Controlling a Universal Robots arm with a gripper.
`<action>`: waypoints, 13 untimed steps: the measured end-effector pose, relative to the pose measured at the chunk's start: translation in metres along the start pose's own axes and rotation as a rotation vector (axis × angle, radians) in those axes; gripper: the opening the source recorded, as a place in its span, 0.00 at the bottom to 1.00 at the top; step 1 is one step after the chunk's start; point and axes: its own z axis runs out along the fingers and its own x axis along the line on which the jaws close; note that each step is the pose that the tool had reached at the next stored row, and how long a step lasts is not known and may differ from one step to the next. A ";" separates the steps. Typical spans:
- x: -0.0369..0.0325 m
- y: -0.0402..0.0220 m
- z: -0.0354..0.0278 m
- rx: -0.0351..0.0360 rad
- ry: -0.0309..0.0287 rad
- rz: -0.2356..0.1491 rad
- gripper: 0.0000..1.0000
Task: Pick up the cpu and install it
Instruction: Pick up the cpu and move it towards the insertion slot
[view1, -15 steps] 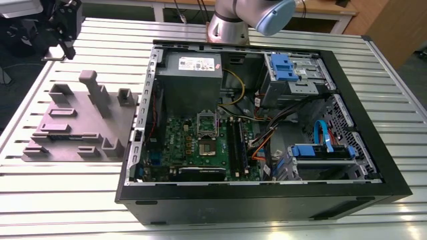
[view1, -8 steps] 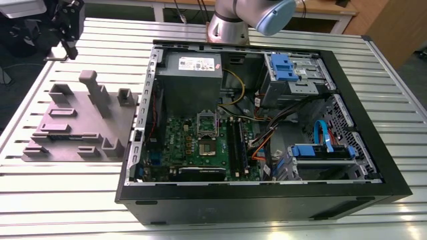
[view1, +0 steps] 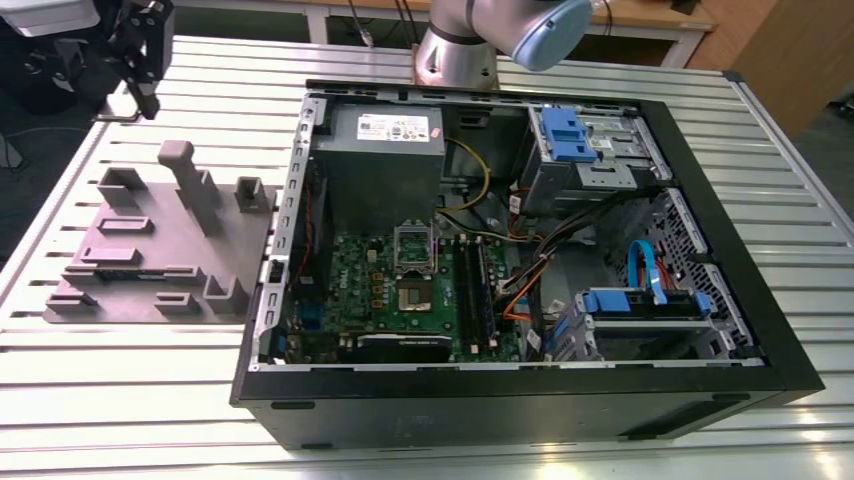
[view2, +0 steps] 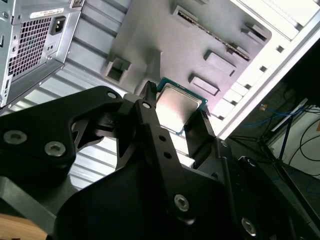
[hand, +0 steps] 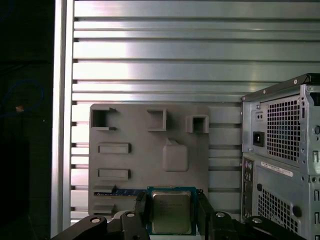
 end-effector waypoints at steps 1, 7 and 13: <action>-0.0003 0.0000 0.0001 -0.0001 -0.0001 0.000 0.47; -0.0025 0.0000 0.0000 0.0000 0.0000 0.000 0.47; -0.0048 0.0000 0.0000 0.0000 0.0000 0.000 0.47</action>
